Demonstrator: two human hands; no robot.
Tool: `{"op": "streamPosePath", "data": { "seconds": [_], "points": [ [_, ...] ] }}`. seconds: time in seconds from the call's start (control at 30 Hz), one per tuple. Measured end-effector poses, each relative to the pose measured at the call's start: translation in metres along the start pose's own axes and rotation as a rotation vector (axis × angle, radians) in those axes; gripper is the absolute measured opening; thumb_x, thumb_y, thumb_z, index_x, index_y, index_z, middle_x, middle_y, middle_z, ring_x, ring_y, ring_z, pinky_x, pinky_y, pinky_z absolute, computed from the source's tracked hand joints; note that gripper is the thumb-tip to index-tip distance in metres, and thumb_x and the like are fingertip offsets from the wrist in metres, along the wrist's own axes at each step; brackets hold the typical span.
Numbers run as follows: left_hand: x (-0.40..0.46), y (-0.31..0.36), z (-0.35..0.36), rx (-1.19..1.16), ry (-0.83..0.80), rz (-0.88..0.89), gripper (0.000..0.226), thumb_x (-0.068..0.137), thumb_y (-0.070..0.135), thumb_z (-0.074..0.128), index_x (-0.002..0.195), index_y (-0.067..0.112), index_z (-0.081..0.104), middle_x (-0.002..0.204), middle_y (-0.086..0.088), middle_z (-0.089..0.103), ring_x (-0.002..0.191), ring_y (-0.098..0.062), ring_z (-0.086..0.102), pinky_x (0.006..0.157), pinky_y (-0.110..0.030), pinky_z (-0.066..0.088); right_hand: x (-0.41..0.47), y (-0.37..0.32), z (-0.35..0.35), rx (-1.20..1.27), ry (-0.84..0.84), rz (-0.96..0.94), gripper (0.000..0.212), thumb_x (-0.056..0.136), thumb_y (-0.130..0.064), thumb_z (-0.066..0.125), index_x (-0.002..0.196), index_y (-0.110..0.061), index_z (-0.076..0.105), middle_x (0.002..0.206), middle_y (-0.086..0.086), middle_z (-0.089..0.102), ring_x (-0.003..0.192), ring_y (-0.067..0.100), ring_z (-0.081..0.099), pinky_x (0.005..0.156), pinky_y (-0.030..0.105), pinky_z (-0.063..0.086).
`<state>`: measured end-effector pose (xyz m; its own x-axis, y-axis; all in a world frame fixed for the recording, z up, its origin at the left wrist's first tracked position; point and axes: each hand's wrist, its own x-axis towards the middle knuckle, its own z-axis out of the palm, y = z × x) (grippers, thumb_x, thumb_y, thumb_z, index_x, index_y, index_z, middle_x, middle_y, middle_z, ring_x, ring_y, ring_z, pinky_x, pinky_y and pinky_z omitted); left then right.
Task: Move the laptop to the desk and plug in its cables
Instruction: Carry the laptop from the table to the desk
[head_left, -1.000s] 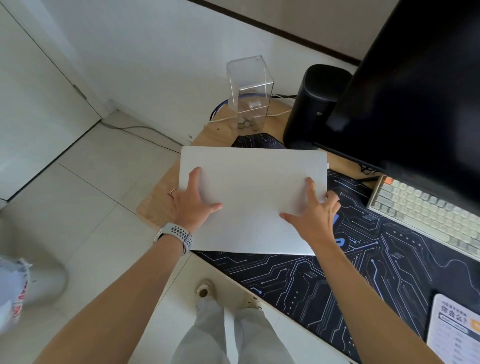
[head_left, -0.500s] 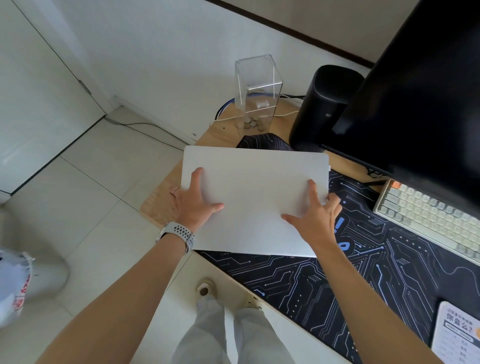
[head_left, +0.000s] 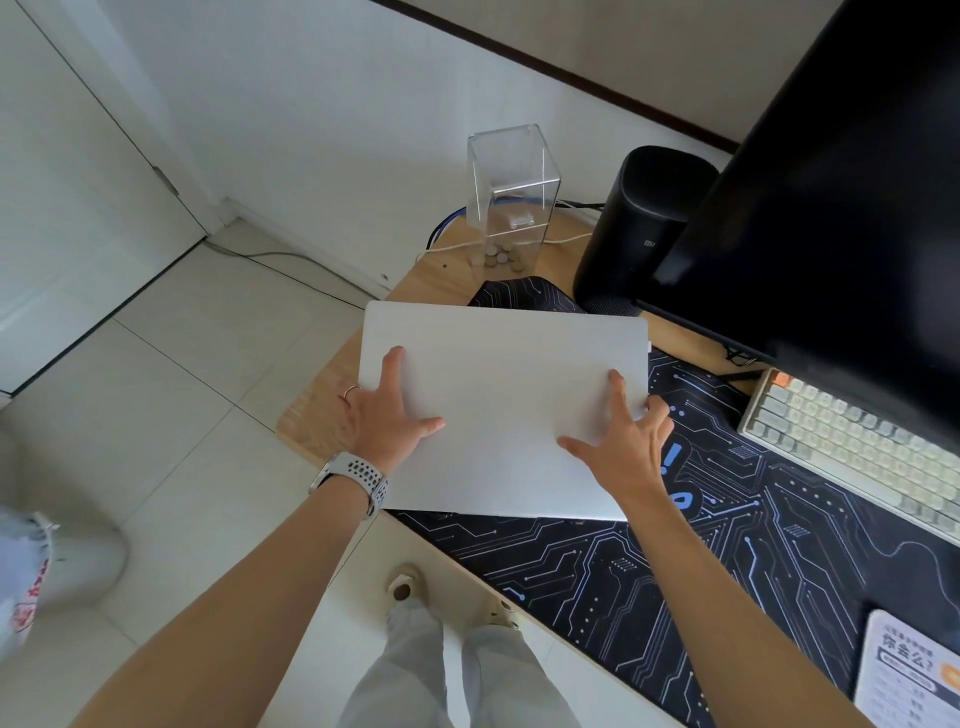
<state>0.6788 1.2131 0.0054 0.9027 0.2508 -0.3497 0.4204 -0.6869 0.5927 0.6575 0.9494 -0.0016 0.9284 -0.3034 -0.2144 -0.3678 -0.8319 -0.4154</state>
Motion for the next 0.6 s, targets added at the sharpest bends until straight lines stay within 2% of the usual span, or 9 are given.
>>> {"op": "streamPosePath", "data": {
  "seconds": [0.2,0.33,0.4,0.47,0.53,0.6],
  "points": [
    [0.000,0.005,-0.002,0.004,-0.026,-0.012,0.098,0.068,0.034,0.082,0.141,0.039,0.016,0.125,-0.022,0.042,0.129,-0.038,0.026,0.100,-0.051,0.033,-0.002,-0.003,-0.002,-0.057,-0.022,0.003,0.097,0.072,-0.049,0.074,0.143,-0.037,0.009,0.143,0.019,0.010,0.126,0.036,0.021,0.092,0.046,0.044],
    [0.002,0.009,-0.012,0.067,-0.055,-0.014,0.107,0.066,0.041,0.081,0.142,0.038,0.007,0.126,-0.023,0.045,0.125,-0.041,0.033,0.100,-0.053,0.034,-0.005,-0.007,-0.006,-0.092,0.012,0.011,0.100,0.074,-0.055,0.069,0.146,-0.032,0.003,0.150,0.019,-0.002,0.134,0.039,0.012,0.107,0.052,0.030],
    [0.005,0.020,-0.026,0.088,-0.026,-0.033,0.109,0.065,0.047,0.081,0.143,0.037,0.005,0.130,-0.026,0.040,0.125,-0.043,0.032,0.102,-0.054,0.032,-0.003,-0.015,-0.019,-0.010,0.057,-0.003,0.098,0.076,-0.053,0.068,0.148,-0.030,0.004,0.152,0.016,-0.006,0.138,0.038,0.006,0.111,0.053,0.025],
    [0.008,0.035,-0.043,0.077,0.049,-0.044,0.105,0.064,0.051,0.080,0.140,0.039,0.009,0.134,-0.029,0.031,0.125,-0.045,0.029,0.103,-0.055,0.032,0.002,-0.029,-0.041,0.124,0.092,-0.058,0.093,0.079,-0.049,0.067,0.148,-0.027,0.010,0.154,0.013,0.000,0.138,0.034,0.006,0.110,0.051,0.025],
    [0.009,0.052,-0.062,0.013,0.123,-0.029,0.104,0.063,0.050,0.080,0.138,0.040,0.010,0.134,-0.027,0.031,0.124,-0.045,0.029,0.102,-0.056,0.034,0.010,-0.045,-0.067,0.219,0.141,-0.135,0.087,0.082,-0.047,0.064,0.149,-0.022,0.014,0.152,0.011,0.015,0.136,0.032,0.012,0.109,0.048,0.024],
    [0.006,0.072,-0.080,-0.091,0.184,0.052,0.101,0.067,0.042,0.081,0.142,0.035,0.013,0.117,-0.016,0.041,0.122,-0.040,0.034,0.103,-0.053,0.034,0.018,-0.062,-0.093,0.327,0.201,-0.190,0.081,0.085,-0.046,0.060,0.148,-0.018,0.017,0.150,0.009,0.026,0.137,0.030,0.016,0.111,0.048,0.024]
  ]
}}
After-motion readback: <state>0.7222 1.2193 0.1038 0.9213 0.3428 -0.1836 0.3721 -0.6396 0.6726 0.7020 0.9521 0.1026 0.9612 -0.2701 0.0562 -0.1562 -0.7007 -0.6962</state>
